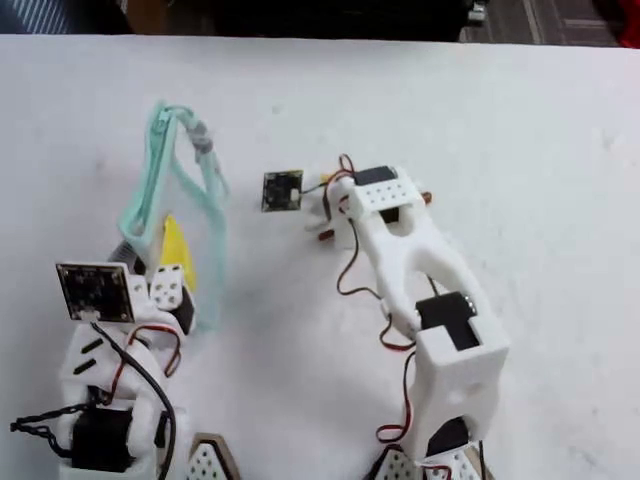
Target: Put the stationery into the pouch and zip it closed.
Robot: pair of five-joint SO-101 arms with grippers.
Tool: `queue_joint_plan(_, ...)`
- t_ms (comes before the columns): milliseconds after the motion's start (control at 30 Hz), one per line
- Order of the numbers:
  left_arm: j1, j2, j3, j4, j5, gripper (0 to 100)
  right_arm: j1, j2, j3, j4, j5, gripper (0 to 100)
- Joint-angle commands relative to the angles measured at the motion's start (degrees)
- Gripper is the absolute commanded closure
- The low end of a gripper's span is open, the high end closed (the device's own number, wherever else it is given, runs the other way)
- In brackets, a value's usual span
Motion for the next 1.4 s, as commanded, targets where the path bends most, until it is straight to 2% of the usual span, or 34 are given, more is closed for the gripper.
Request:
queue_joint_plan(0,0.7,-0.7,-0.9,-0.1,0.7,98,1.7,-2.0,-0.3,2.5,0.7,88.7)
queue_joint_plan(300,0.7,-0.7,-0.9,-0.1,0.7,98,2.2,1.5,-0.5,-1.4,0.7,80.8)
queue_joint_plan(433,0.7,-0.7,-0.6,-0.2,0.7,98,2.2,2.1,-1.2,-1.6,0.7,80.7)
queue_joint_plan(533,0.7,-0.7,-0.4,-0.4,0.7,98,1.9,2.2,-1.7,-0.6,0.8,85.1)
queue_joint_plan(667,0.7,-0.7,-0.4,-0.5,0.7,98,1.7,2.2,-1.4,-0.6,0.8,99.1)
queue_joint_plan(833,3.7,-0.7,-0.7,-1.1,0.4,98,2.0,0.7,-2.0,3.5,0.7,98.2)
queue_joint_plan(1033,11.6,-0.7,-2.2,-1.7,0.4,98,3.2,-11.6,-2.7,9.2,-0.2,98.1)
queue_joint_plan(1167,15.3,-0.7,-4.7,-1.5,0.4,98,4.6,-22.9,-2.7,9.3,-7.1,98.1)
queue_joint_plan(1367,17.0,-0.7,-5.0,-0.4,0.5,98,7.6,-34.0,-2.6,9.4,-14.5,98.1)
